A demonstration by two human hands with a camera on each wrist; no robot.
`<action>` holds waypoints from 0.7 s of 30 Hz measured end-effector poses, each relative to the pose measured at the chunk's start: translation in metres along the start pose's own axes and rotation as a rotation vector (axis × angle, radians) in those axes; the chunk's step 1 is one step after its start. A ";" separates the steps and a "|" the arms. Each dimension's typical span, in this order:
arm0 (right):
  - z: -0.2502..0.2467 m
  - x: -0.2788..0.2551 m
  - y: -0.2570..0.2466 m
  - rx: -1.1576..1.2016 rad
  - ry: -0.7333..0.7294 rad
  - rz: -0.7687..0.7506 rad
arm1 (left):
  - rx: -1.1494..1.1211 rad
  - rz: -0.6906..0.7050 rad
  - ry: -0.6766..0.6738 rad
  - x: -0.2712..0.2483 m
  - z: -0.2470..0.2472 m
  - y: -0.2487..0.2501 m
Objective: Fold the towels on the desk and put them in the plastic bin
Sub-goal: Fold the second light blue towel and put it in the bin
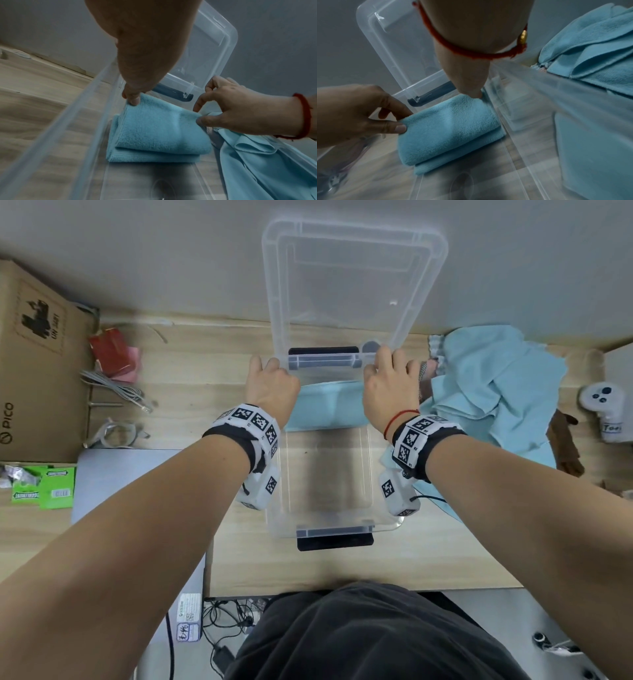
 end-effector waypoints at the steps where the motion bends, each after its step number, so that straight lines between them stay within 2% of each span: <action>1: 0.000 0.001 0.001 0.002 0.013 0.001 | -0.018 -0.005 0.015 -0.001 -0.001 0.000; 5: -0.003 0.003 -0.001 0.048 0.050 -0.106 | -0.037 0.001 0.050 -0.005 -0.003 0.001; 8: 0.003 0.004 -0.014 0.154 0.009 -0.322 | -0.019 0.056 0.074 -0.004 -0.004 0.008; 10: 0.011 0.001 -0.024 0.219 -0.069 -0.400 | -0.035 0.116 0.053 0.000 0.001 0.016; 13: 0.024 -0.007 -0.034 0.226 -0.308 -0.361 | -0.082 0.177 -0.060 0.005 0.017 0.024; 17: 0.039 -0.019 -0.035 0.093 -0.625 -0.279 | 0.042 0.140 -0.284 0.011 0.034 0.029; 21: 0.044 -0.017 -0.037 0.062 -0.681 -0.244 | 0.070 0.101 -0.338 0.015 0.037 0.032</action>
Point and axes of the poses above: each hand's wrist, its own x-axis towards the middle knuckle, its own z-axis out of the palm, y = z × x, the point moved 2 cm from there along x, towards the middle knuckle, and after that the axes turned 6 degrees about z, right-handed, at the moved point
